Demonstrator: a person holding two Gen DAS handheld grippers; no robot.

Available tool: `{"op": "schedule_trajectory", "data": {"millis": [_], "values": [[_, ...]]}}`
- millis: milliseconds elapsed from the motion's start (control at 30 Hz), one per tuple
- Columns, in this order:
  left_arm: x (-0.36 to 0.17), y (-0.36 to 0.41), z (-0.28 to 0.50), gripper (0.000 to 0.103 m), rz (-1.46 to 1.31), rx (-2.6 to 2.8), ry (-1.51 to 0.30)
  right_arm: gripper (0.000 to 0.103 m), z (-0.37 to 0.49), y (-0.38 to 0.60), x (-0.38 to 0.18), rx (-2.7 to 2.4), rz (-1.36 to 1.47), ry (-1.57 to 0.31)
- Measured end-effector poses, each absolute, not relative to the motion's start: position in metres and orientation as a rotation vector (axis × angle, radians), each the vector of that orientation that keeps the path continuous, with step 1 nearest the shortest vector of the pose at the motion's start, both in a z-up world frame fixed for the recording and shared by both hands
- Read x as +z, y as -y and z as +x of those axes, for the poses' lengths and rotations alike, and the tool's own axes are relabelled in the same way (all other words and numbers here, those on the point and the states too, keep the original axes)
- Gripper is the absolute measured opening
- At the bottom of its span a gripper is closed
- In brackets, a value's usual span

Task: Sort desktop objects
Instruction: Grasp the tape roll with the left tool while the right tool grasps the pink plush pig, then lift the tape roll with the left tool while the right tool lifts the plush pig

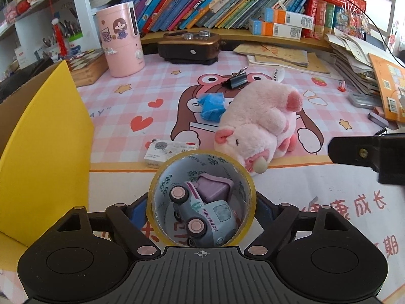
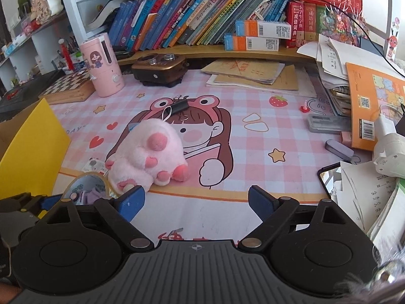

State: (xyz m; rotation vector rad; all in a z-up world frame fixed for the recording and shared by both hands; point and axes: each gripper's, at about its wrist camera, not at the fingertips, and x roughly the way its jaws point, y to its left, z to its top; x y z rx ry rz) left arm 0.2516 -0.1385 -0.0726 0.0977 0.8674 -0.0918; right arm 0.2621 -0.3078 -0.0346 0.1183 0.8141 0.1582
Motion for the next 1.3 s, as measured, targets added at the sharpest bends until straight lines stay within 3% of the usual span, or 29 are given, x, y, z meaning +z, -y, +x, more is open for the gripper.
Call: {"op": "schedule_trajectory", "data": {"millis": [533, 967, 1000, 1200, 1300], "values": [[0.004, 0.108, 0.195, 0.083, 0.039, -0.044, -0.700, 0.103, 0.307, 0.300, -0.037, 0.211, 0.288, -0.774], [0.020, 0.099, 0.168, 0.083, 0.073, 0.035, -0.668, 0.103, 0.360, 0.280, -0.079, 0.189, 0.408, -0.927], [0.020, 0.099, 0.165, 0.083, 0.073, 0.039, -0.667, 0.102, 0.360, 0.280, -0.081, 0.188, 0.419, -0.930], [0.025, 0.094, 0.157, 0.083, 0.062, 0.041, -0.649, 0.069, 0.357, 0.278, -0.076, 0.221, 0.446, -0.906], [0.028, 0.093, 0.153, 0.083, 0.056, 0.031, -0.630, 0.065, 0.347, 0.285, -0.062, 0.218, 0.447, -0.860]]}}
